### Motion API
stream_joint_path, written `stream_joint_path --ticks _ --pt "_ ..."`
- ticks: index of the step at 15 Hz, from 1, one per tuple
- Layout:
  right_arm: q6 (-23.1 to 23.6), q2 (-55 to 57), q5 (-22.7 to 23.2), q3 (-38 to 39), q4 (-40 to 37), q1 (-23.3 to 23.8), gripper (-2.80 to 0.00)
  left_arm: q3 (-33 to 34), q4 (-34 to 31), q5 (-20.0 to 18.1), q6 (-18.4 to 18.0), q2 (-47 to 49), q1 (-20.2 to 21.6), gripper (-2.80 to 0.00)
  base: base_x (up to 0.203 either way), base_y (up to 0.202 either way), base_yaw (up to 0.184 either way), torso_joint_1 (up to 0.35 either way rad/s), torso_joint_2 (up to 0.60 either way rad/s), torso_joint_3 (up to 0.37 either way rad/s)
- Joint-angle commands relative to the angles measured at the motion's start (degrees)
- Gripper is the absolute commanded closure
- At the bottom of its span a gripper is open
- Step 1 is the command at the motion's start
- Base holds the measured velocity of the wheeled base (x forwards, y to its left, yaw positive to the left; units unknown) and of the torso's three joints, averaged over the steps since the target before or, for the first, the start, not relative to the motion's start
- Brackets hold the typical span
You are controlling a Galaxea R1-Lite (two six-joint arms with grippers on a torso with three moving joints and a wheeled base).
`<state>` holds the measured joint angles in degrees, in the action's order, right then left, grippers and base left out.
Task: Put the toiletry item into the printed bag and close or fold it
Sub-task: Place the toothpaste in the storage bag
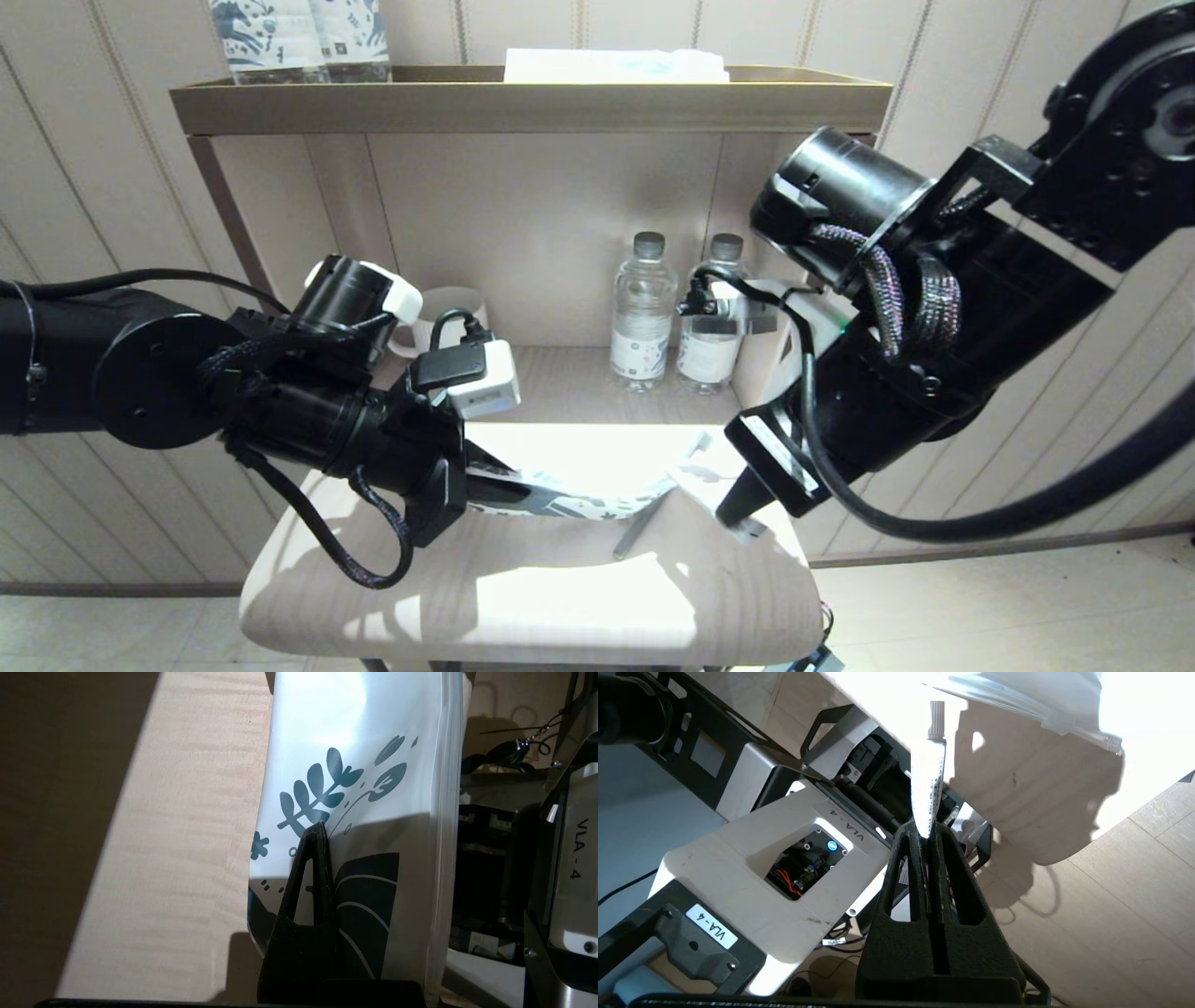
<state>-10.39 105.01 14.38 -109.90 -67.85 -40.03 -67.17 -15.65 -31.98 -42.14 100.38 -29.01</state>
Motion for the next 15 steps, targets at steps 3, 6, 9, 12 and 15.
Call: stream_joint_path --ticks 3,6,9,12,15 --pt "0.19 2.62 0.08 0.21 -0.06 0.03 0.00 0.20 -0.08 -0.28 -0.22 0.08 0.01 0.00 0.000 0.000 0.000 0.000 0.00 0.000" --pt "0.37 5.43 0.03 -0.81 1.21 0.61 0.00 0.29 -0.08 -0.19 -0.22 0.08 0.01 0.00 0.000 0.000 0.000 0.000 0.00 0.000" --pt "0.37 6.37 0.03 -0.84 1.50 0.85 0.00 0.11 -0.08 -0.28 -0.22 0.36 0.01 0.00 0.000 0.000 0.000 0.000 0.00 0.000" --pt "0.37 5.67 0.03 -0.58 0.93 0.81 0.00 0.02 -0.08 -0.19 -0.22 0.89 0.01 0.00 0.000 0.000 0.000 0.000 0.00 0.000" --pt "0.14 2.46 0.03 -0.13 0.67 0.40 0.00 0.29 -0.07 -0.10 -0.31 1.31 0.01 0.00 0.000 0.000 0.000 0.000 0.00 0.000"
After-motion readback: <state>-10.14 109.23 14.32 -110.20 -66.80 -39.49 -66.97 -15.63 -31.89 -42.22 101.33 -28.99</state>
